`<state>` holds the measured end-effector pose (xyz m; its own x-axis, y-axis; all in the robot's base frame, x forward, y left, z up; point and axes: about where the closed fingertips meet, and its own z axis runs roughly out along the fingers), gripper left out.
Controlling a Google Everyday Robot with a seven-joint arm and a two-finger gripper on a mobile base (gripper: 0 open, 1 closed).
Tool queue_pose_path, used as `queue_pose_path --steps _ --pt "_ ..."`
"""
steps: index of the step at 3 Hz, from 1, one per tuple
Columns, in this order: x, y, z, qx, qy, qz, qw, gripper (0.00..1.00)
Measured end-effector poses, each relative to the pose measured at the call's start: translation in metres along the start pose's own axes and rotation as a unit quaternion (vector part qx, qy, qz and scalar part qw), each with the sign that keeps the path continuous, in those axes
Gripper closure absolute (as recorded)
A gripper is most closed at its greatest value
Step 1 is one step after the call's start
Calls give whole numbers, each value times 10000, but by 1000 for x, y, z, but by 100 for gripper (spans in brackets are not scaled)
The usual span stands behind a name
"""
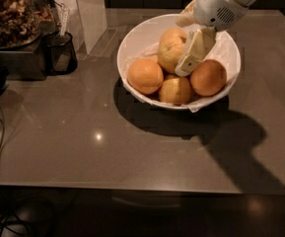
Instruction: Pick orange from white bowl
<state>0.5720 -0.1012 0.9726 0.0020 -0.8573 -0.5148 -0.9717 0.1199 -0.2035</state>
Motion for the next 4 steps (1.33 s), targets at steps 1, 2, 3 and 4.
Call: queue_pose_path --steps 1,2,3,4 --pt "-1 -1 4 -41 -25 -7 10000 9" --pt "-3 -1 15 -204 -86 -33 9997 18" --pt "-1 0 25 -327 -132 4 9994 36" --pt "1 0 30 -386 -140 33 9992 30"
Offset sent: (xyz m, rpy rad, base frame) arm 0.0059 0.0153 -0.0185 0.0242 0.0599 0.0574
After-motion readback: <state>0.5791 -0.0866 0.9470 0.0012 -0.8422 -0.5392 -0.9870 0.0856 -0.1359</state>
